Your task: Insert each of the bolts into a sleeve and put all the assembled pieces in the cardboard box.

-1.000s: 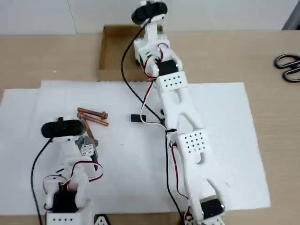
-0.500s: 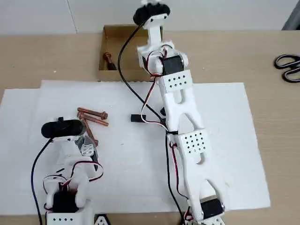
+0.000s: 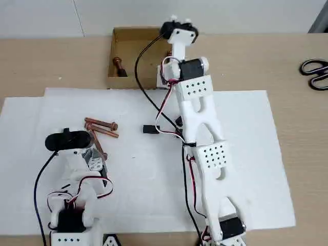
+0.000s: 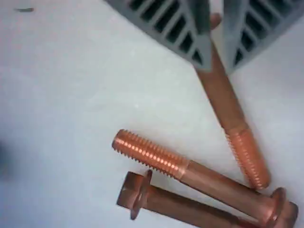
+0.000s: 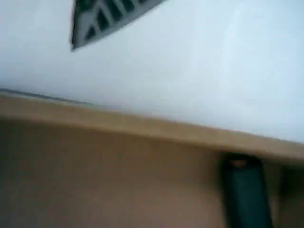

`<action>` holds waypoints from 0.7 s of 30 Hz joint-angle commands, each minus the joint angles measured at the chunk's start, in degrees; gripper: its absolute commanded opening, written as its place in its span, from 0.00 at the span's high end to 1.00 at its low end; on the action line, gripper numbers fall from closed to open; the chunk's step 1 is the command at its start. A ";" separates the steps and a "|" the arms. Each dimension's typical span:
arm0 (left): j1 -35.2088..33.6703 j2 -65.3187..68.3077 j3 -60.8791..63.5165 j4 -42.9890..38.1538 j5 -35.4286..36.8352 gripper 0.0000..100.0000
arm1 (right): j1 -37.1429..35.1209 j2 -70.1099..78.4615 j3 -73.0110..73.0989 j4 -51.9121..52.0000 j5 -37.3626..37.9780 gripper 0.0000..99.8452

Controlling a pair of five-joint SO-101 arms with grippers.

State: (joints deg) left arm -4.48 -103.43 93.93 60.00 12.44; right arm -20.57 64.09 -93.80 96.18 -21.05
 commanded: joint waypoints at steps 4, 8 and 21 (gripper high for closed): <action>-0.18 -0.62 -0.48 0.18 -0.09 1.00 | -0.84 -5.05 -2.11 1.10 -8.35 0.75; -0.18 -0.62 -0.48 0.18 -0.09 1.00 | -0.57 -5.76 2.20 1.36 -13.36 0.75; -0.26 -0.62 -0.48 0.18 -0.09 1.00 | -1.10 -34.33 50.37 0.48 -16.26 0.75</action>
State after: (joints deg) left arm -4.48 -103.43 93.93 60.00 12.44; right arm -21.10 36.84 -50.99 97.23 -35.82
